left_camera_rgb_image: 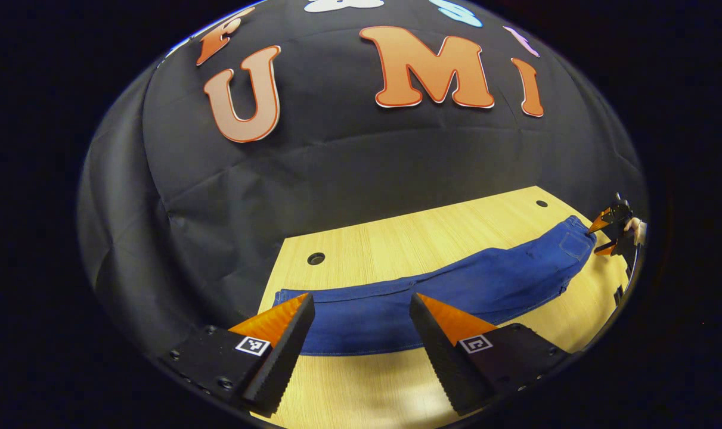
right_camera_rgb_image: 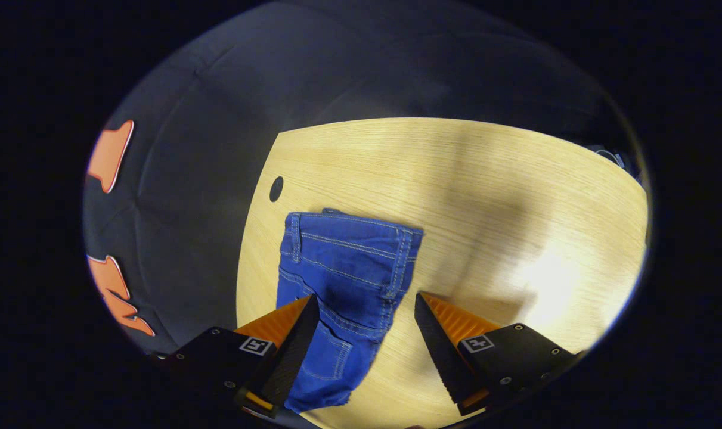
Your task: Grasp the waist and the cuffs of the jeans and fold them to make the two legs overlap; first hold the waist and fold one-third of the jeans toward the cuffs, then hold the cuffs and fold the remaining one-third in the same direction to finish folding.
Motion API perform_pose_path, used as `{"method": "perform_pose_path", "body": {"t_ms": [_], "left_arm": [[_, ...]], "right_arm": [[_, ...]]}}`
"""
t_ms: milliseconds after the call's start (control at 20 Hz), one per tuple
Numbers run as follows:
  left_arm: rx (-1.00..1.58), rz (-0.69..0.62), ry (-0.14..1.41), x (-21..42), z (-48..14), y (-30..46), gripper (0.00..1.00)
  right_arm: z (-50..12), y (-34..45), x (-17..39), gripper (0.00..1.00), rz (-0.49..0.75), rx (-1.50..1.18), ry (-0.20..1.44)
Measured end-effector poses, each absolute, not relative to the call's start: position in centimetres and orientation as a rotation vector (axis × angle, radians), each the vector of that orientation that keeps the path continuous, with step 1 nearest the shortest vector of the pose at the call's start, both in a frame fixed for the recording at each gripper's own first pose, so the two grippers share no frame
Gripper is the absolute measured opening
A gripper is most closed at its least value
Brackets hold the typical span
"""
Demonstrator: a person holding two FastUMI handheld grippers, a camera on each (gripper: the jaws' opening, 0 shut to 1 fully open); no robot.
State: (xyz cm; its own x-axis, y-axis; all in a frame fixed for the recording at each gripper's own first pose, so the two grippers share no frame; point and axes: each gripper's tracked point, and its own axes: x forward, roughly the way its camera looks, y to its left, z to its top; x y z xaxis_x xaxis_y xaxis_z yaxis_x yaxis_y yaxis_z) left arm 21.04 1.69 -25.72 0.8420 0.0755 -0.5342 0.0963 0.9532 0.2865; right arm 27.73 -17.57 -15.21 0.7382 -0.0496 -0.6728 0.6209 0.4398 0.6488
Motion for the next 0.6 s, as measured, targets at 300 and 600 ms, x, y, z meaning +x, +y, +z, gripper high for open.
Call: {"method": "perform_pose_path", "body": {"t_ms": [300, 600], "left_arm": [[0.311, 0.027, 0.582, 20.5, -25.4, 1.3, 0.99], [0.316, 0.062, 0.594, 19.7, -25.0, 2.7, 0.99]], "right_arm": [[-16.8, -18.6, 27.4, 0.75, -0.484, 1.011, 0.628], [-16.7, -18.5, 27.3, 0.22, -0.539, 0.841, 0.573]]}}
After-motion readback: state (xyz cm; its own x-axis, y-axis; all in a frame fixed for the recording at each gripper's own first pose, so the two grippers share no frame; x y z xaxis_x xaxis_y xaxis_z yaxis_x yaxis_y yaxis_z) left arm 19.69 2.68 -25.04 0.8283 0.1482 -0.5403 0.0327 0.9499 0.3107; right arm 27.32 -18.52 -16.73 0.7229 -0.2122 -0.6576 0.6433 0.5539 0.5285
